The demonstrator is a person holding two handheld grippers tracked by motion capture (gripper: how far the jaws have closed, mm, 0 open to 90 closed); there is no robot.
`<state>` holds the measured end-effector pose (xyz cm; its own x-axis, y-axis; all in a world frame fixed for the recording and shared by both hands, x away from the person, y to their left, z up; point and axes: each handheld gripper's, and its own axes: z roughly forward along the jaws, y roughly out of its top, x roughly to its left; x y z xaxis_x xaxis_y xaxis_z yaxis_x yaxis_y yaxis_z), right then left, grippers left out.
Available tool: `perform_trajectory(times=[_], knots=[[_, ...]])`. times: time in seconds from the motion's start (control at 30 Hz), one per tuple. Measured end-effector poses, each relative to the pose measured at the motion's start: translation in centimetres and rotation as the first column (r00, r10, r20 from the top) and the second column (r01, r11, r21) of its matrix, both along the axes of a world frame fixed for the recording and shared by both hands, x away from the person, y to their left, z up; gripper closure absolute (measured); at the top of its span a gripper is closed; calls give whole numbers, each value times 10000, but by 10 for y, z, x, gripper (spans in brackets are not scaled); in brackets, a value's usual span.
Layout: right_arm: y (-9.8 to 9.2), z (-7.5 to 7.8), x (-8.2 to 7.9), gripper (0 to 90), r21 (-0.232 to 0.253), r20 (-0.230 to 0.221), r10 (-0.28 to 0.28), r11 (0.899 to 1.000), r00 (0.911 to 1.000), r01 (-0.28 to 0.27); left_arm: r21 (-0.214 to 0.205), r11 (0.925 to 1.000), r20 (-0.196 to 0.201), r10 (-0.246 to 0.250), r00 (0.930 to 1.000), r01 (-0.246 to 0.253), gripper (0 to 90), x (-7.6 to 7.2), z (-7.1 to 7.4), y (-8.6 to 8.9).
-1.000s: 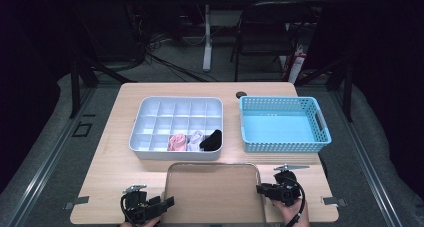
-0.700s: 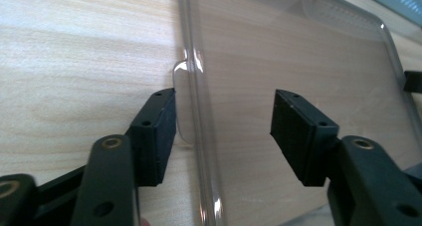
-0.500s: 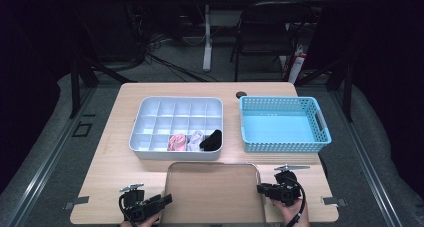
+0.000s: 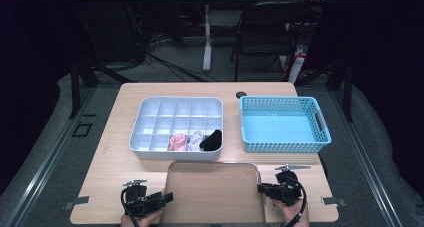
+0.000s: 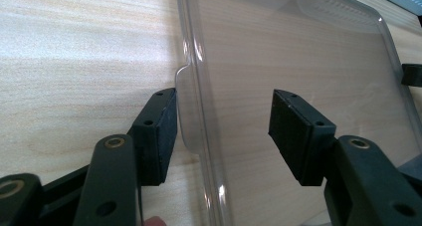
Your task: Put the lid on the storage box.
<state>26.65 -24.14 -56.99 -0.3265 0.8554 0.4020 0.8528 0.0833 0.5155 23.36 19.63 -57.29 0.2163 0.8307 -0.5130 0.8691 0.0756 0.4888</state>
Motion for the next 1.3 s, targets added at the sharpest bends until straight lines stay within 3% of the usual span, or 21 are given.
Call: perform_trajectory(times=[0.13,0.23,0.37,0.43,0.6,0.8,1.1,1.3], knots=[[-1,0,1,734,83,-40,-52,10000,10000,52,57,9997,9,250,9997,-250,592,0,-2,3],[-2,0,1,735,90,-38,-43,9999,10000,43,-35,9995,-55,305,9995,-305,630,0,-2,5],[-2,0,0,735,69,-13,-39,10000,10000,39,-496,9972,-271,537,9982,-550,637,0,-4,7],[-1,0,0,734,48,9,-68,10000,10000,68,-1073,9923,-584,556,9967,-616,660,1,-6,9],[0,0,0,732,-29,52,-55,10000,10000,55,-728,9963,-357,427,9985,-452,643,1,-6,6],[-2,0,1,732,26,60,-56,10000,10000,56,-304,9995,-54,-120,9999,118,623,3,-4,4],[-6,0,3,725,100,-102,37,9999,9999,-36,-99,9998,464,-190,9987,195,675,0,-7,4],[-11,-1,7,673,588,-403,211,9981,9990,-187,-208,9996,533,-155,9985,166,675,-2,-8,3]])
